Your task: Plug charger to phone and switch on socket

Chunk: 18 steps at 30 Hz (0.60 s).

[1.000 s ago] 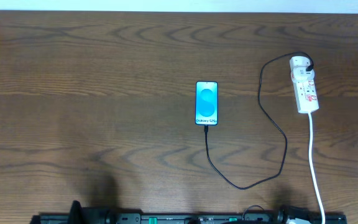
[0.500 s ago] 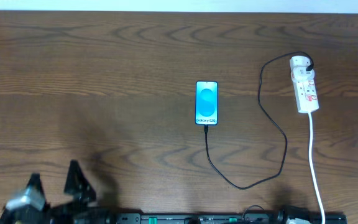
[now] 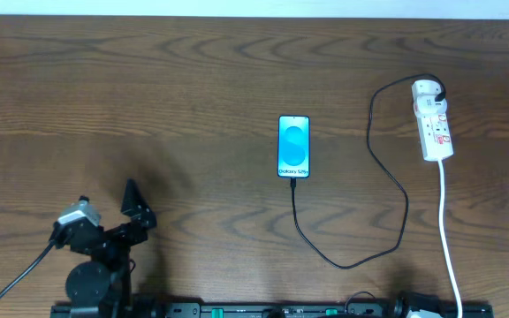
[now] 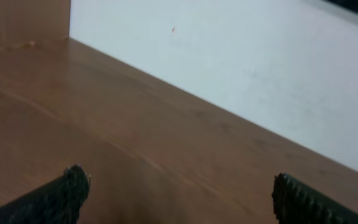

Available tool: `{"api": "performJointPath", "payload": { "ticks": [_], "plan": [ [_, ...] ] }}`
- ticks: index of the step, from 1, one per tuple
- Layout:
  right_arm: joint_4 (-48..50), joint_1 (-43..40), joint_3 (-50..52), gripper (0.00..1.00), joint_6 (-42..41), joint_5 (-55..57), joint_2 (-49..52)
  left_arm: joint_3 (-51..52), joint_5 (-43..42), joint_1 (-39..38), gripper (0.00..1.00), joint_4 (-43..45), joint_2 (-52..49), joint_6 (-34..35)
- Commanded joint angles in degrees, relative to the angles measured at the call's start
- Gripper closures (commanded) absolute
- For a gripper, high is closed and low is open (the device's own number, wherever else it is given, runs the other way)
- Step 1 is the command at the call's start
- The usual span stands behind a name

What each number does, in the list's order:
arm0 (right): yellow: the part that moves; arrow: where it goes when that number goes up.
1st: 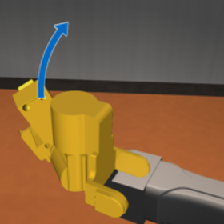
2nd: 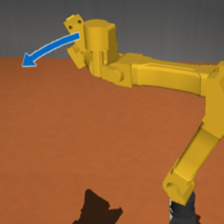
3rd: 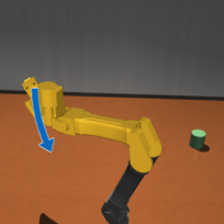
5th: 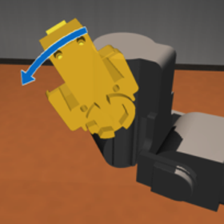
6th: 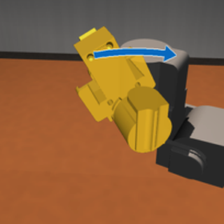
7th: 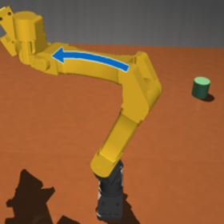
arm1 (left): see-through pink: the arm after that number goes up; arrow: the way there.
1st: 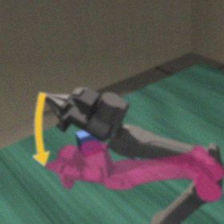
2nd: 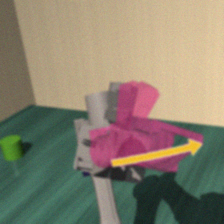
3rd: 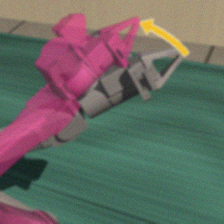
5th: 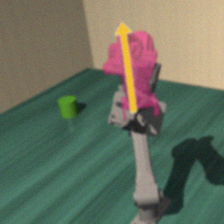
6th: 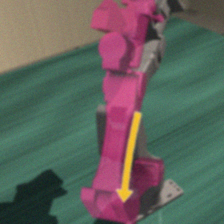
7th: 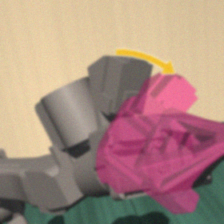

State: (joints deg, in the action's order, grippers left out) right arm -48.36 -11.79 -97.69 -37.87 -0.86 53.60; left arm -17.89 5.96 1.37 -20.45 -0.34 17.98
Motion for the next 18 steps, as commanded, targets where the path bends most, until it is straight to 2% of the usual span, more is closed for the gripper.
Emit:
{"api": "performJointPath", "payload": {
  "ticks": [1,10,18],
  "plan": [
    [-0.11,0.66,0.26,0.97,1.14,-0.37,-0.04,3.96,0.09,0.22,0.04,3.98,0.13,-0.15],
    [-0.28,0.66,0.26,0.97,1.11,-0.39,-0.04,15.08,0.07,0.22,0.04,15.63,0.13,-0.15],
    [-0.31,0.66,0.26,0.96,1.11,-0.39,-0.09,17.66,-0.81,0.22,0.04,16.92,-0.39,-0.35]
  ]
}}
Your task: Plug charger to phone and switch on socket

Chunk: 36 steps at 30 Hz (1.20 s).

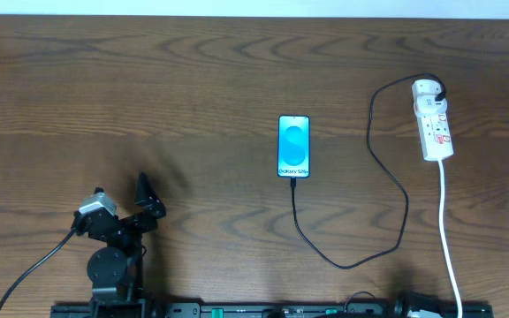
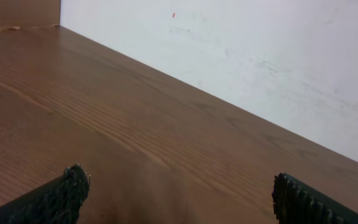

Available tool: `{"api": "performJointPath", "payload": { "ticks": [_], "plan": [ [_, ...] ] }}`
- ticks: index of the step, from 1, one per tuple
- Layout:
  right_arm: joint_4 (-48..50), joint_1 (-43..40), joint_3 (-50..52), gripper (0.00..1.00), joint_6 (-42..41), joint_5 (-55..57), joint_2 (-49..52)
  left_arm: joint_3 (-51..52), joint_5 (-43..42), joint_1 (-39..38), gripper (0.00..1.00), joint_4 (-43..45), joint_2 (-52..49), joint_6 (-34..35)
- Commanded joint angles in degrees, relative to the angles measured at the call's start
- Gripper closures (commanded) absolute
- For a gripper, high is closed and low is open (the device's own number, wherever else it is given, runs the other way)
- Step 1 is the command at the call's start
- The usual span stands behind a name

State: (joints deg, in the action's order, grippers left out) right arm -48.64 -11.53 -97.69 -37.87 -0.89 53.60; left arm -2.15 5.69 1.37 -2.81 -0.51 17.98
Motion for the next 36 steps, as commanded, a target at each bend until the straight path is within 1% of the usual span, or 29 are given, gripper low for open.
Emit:
{"api": "performJointPath", "payload": {
  "ticks": [1,5,13,24,30,34,35,36],
  "plan": [
    [-0.02,0.39,0.26,0.96,1.11,-0.37,-0.09,1.92,-0.55,0.22,0.04,-0.74,-0.22,-0.35],
    [0.00,0.39,0.26,0.94,1.14,-0.35,-0.11,1.92,-0.52,0.22,0.04,-0.74,-0.52,-0.35],
    [-0.31,0.39,0.26,0.95,1.11,-0.37,-0.11,1.92,-0.52,0.22,0.04,-0.74,-0.52,-0.35],
    [-0.22,0.46,0.26,0.94,1.11,-1.44,-1.51,1.92,-0.52,0.28,0.04,-0.76,0.46,-0.35],
    [-0.07,4.59,0.26,0.93,1.49,-1.27,-2.84,1.92,-0.52,0.33,0.04,-0.76,0.33,-0.35],
    [0.46,7.72,0.26,0.94,1.07,-5.46,-3.23,1.92,-0.52,0.33,0.04,-0.79,0.28,-0.35],
    [1.11,9.42,0.26,0.91,1.09,-7.43,-3.32,1.92,-0.50,0.33,0.04,-0.79,0.28,-0.35],
    [1.90,11.15,0.26,0.78,1.07,-8.11,-3.39,1.92,-0.50,0.33,0.04,-0.79,0.28,-0.35]
  ]
}}
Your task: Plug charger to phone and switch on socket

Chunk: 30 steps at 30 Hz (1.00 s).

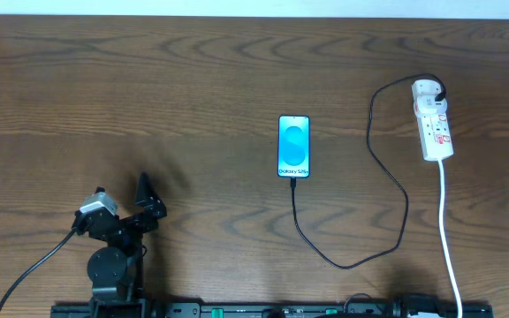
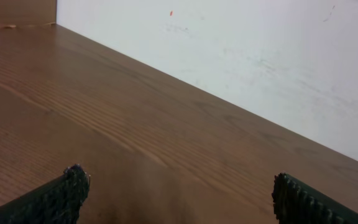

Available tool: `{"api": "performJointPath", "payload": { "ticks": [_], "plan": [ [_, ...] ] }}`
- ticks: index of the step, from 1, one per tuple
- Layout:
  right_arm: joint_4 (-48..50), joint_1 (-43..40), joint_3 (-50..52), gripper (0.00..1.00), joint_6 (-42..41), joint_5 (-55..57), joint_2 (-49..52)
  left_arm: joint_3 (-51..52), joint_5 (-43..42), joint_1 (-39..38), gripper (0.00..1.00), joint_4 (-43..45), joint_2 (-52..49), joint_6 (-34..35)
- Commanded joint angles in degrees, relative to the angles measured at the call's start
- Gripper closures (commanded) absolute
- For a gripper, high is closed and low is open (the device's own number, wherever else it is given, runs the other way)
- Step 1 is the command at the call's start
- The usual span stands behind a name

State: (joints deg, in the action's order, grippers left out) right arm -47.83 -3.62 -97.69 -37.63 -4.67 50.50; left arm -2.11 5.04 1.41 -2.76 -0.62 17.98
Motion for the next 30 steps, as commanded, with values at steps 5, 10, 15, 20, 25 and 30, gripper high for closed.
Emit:
{"api": "performJointPath", "payload": {
  "ticks": [5,10,15,20,25,30],
  "plan": [
    [1.90,4.79,0.26,0.01,0.39,-4.57,-0.31,1.88,0.13,0.28,0.04,-0.81,0.39,-0.35],
    [-9.44,4.79,0.26,0.01,0.44,-4.24,-0.31,1.88,0.13,0.28,0.04,-0.83,0.39,-0.35],
    [-18.86,4.79,0.26,0.01,0.85,-0.39,-0.31,1.88,0.13,0.28,0.04,-0.83,0.39,-0.35],
    [-20.63,4.79,0.26,0.01,0.87,-0.13,-0.31,1.88,0.15,0.28,0.04,-0.83,0.39,-0.35],
    [-22.75,4.79,0.26,0.01,0.87,-0.13,-0.31,1.88,0.15,0.28,0.04,-0.81,0.39,-0.35],
    [-27.89,4.83,0.68,0.01,5.55,3.72,0.20,1.88,0.15,0.28,0.04,-0.83,0.39,-0.35]
  ]
}}
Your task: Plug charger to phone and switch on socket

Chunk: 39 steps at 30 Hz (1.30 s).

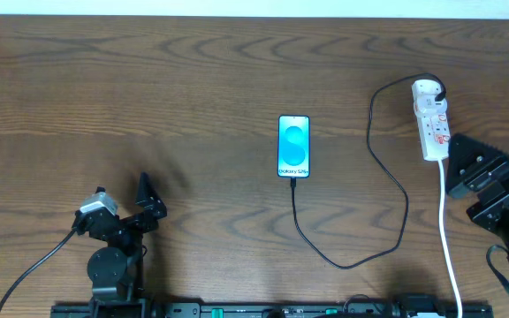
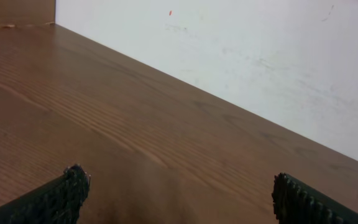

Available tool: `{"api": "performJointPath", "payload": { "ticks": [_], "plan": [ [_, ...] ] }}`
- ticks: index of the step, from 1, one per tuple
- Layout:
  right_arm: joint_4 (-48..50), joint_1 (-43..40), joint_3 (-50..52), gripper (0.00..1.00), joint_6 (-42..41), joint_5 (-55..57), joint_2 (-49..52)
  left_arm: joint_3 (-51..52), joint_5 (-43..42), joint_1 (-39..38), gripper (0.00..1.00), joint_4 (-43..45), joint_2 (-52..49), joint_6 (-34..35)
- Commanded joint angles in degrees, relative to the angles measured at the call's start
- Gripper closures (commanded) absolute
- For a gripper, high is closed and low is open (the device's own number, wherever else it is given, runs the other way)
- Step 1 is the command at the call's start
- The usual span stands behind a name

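The phone (image 1: 294, 147) lies face up mid-table with its screen lit. A black charger cable (image 1: 352, 261) is plugged into its near end and loops right and up to a plug in the far end of the white power strip (image 1: 435, 124). My right gripper (image 1: 456, 164) sits just near of the strip's near end, beside its white cord (image 1: 447, 230); its fingers look spread, with nothing between them. My left gripper (image 1: 147, 196) rests at the near left, open and empty, far from the phone. In the left wrist view the left gripper (image 2: 179, 202) frames only bare wood.
A wooden table (image 1: 148, 88) runs to a white wall (image 2: 260, 56) at the back. The arm bases and a black rail (image 1: 254, 309) line the near edge. The strip's white cord leads toward that rail.
My right arm was only a dark shape at the right edge; now its gripper is over the table just near of the power strip. Left arm, phone and cable are unchanged.
The phone was lit with the cable in it throughout. My left gripper shifted slightly right at the near left, then stayed still and open. My right arm showed at the right edge, and now its gripper is by the strip's near end.
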State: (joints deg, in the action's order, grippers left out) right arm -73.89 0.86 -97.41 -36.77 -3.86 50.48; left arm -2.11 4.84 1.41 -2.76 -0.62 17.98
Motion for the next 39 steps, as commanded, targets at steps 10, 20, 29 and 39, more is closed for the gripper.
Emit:
{"api": "performJointPath", "payload": {
  "ticks": [10,20,29,39],
  "plan": [
    [12.46,0.31,18.08,0.01,17.44,2.69,-9.18,1.88,0.35,0.28,0.04,-0.83,0.39,-0.35],
    [42.38,0.24,55.39,0.01,18.82,1.99,-35.69,1.88,0.33,0.28,0.04,-0.83,0.39,-0.35],
    [64.46,-0.57,79.91,0.01,18.80,1.99,-46.29,1.88,0.33,0.28,0.04,-0.81,0.39,-0.33],
    [72.00,-2.10,94.16,0.01,17.53,1.99,-50.23,1.88,0.33,0.28,0.04,-0.83,0.39,-0.35]
  ]
}}
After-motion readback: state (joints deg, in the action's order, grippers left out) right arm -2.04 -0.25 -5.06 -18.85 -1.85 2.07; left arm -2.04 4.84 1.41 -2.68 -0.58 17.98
